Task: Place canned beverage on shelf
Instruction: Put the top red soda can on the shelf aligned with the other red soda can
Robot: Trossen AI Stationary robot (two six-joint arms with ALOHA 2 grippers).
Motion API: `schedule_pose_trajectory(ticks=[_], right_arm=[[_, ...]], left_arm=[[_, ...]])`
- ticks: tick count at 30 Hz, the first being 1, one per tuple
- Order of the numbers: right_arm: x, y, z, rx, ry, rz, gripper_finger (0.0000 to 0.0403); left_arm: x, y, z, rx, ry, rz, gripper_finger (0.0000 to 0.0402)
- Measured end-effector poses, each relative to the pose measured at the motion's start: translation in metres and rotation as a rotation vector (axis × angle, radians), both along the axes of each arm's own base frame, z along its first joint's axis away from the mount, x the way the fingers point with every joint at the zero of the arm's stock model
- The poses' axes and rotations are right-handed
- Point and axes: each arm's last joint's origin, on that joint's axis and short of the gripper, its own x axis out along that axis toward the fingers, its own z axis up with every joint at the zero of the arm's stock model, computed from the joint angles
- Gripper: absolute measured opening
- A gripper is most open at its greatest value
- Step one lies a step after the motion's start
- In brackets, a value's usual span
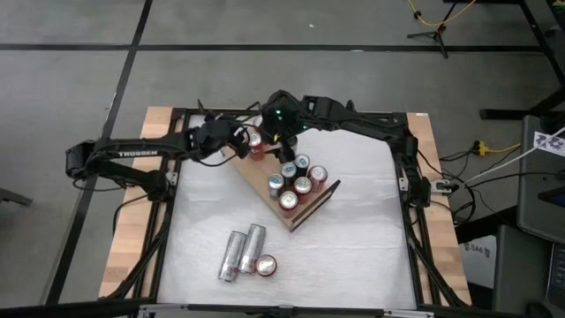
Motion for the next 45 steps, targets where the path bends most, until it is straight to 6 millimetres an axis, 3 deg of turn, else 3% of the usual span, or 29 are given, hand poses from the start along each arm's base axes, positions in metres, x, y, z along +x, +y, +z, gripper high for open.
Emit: schedule_pose_trajectory(ticks=[19, 32, 45], right_arm=[[0.034, -0.012, -0.053, -0.102, 0.018, -0.102, 0.0347], [0.034, -0.016, -0.055, -0.186, 0.043, -0.182, 0.0347], [0.034, -0.016, -0.056, -0.186, 0.048, -0.180, 0.0347]], left_arm=[[-0.006, 0.006, -0.009, -0.120, 0.068, -0.121, 0.0150], [-0.006, 0.005, -0.010, -0.136, 0.080, -0.136, 0.0150], [-0.003, -0.009, -0.011, -0.111, 0.114, -0.143, 0.0150]])
